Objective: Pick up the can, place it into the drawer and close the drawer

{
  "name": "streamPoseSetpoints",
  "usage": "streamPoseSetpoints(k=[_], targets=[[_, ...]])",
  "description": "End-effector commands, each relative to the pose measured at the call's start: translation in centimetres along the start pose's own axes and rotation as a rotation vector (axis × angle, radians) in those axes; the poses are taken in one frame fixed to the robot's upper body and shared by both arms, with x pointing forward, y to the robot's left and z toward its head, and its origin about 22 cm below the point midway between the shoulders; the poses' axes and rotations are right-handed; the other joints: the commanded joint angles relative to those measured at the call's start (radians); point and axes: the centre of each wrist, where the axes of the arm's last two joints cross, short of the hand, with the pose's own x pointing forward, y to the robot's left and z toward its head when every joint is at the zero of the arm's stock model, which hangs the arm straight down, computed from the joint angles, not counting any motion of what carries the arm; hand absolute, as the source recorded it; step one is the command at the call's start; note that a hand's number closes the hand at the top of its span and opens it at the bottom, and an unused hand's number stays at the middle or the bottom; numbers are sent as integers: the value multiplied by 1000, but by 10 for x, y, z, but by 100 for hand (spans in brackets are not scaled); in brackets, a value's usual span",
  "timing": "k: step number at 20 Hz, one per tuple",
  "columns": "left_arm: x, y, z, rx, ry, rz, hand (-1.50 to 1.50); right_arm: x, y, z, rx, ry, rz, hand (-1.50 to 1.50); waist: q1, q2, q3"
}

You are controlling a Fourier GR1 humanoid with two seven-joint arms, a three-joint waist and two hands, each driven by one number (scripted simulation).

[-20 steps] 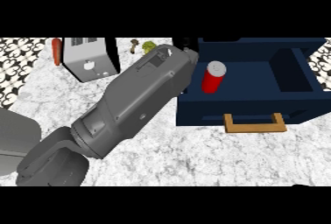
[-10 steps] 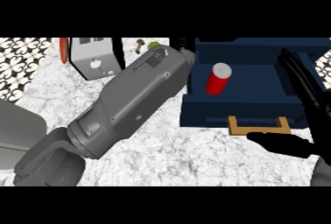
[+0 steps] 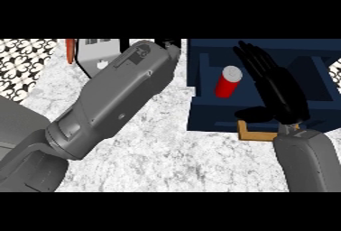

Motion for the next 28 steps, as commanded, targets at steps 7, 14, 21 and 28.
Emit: streamPoseSetpoints(k=[7, 14, 21, 28], targets=[[18, 33, -3, 24, -9, 0, -150, -21, 72, -44, 54, 63, 143, -150, 3, 0, 1], [16, 67, 3, 19, -1, -29, -150, -47, 94, -56, 31, 124, 229, -150, 22, 2, 1], [24, 67, 6, 38, -19, -13, -150, -58, 102, -68, -27, 125, 268, -150, 22, 11, 2], [35, 79, 9, 21, -15, -3, -150, -78, 91, -75, -116, 155, 292, -150, 44, 22, 3]])
